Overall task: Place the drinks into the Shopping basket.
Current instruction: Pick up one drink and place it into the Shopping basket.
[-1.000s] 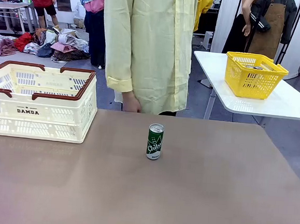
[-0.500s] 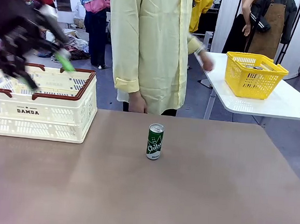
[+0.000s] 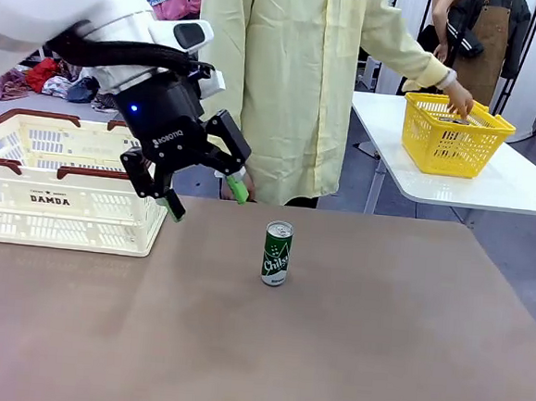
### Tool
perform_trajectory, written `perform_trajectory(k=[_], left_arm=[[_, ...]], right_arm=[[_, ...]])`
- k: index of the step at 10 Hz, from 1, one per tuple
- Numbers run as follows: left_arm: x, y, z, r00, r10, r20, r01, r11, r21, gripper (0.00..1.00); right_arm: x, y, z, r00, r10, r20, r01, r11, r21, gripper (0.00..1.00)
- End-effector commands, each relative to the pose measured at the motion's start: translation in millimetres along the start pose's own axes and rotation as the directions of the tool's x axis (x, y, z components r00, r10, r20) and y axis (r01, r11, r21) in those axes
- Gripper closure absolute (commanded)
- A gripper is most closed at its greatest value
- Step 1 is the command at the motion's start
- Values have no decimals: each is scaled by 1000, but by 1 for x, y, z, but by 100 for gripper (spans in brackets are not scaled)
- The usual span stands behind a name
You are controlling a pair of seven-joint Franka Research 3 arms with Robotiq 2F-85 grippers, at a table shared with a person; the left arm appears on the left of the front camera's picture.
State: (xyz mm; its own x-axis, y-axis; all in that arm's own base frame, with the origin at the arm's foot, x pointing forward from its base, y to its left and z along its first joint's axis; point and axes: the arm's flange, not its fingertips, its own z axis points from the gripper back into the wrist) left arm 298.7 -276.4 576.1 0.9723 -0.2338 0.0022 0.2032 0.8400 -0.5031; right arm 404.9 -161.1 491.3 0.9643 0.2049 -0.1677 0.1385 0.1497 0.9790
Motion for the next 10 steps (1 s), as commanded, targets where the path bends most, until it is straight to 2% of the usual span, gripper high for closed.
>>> perform_trajectory(k=[1,3,4,5,6,7,9,10], left_arm=[[-8,8,19,1000,31,0,-31,999,19,0],[0,6,9,1000,7,3,-7,1000,4,0],[31,-14,-1,999,40,-37,-37,996,85,0],[77,-39,-26,991,105,-87,-90,984,157,0],[103,-58,-48,988,122,-99,-98,971,220,0],[122,-72,-67,987,152,-58,-132,957,259,0],[150,-91,-98,991,129,-22,-117,951,286,0],[169,-95,-112,989,144,41,-150,944,295,0]], right_arm=[[2,7,-1,1000,-15,7,15,1000,9,0],[2,7,-1,1000,-15,7,15,1000,9,0],[2,7,-1,1000,-15,7,15,1000,9,0],[2,7,-1,1000,-15,7,15,1000,9,0],[2,7,-1,1000,-15,7,15,1000,9,0],[2,7,-1,1000,-15,7,15,1000,9,0],[2,7,-1,1000,-15,7,15,1000,9,0],[2,7,-1,1000,-15,7,15,1000,9,0]])
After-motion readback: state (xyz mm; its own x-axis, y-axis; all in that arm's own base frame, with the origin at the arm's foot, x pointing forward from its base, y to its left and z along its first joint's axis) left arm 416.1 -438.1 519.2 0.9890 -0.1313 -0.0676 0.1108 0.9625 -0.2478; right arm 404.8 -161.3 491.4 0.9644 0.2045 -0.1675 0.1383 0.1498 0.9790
